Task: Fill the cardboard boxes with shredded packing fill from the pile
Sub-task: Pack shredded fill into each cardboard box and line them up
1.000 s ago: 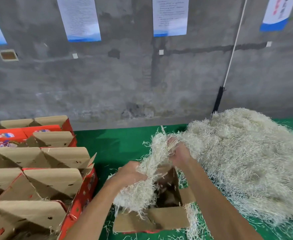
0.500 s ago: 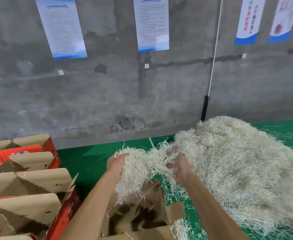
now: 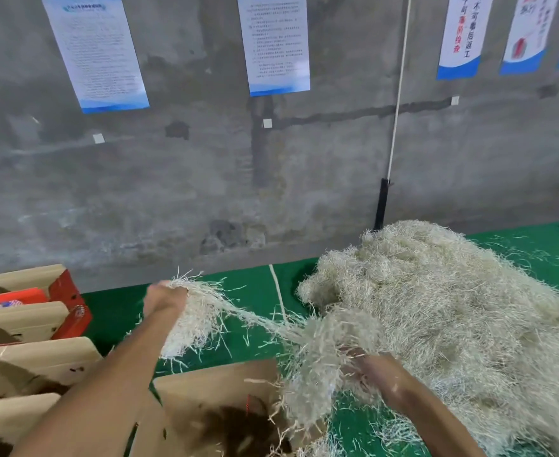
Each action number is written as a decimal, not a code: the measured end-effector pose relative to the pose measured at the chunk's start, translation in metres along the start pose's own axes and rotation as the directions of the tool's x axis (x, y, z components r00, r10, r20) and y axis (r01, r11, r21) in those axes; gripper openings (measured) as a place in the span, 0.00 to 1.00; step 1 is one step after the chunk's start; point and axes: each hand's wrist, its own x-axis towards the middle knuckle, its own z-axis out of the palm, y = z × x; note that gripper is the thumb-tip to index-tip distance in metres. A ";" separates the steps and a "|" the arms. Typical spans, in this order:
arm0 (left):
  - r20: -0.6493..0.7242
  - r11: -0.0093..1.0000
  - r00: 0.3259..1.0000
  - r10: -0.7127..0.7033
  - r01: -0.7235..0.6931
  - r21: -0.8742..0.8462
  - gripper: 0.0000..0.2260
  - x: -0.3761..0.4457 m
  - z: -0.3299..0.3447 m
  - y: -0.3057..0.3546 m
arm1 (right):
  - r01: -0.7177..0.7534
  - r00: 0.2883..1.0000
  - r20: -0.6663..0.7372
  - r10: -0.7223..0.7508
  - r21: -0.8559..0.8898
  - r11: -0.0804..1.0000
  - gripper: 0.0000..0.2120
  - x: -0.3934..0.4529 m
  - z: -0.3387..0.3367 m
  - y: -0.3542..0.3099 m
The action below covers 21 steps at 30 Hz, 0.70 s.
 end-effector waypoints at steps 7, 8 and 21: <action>0.059 0.997 0.998 0.007 -0.003 -0.073 0.28 -0.027 0.039 -0.002 | 0.130 0.969 -0.202 -0.141 -0.064 0.989 0.20 0.033 -0.026 0.028; 0.068 0.992 0.998 -0.009 0.018 -0.128 0.29 -0.033 0.047 0.000 | 0.131 0.971 -0.195 -0.141 -0.063 0.989 0.19 0.038 -0.026 0.027; 0.357 0.859 0.922 -0.148 0.299 -0.416 0.20 -0.076 0.134 0.044 | 0.264 0.794 -0.593 -0.137 0.134 0.955 0.32 0.063 -0.166 -0.014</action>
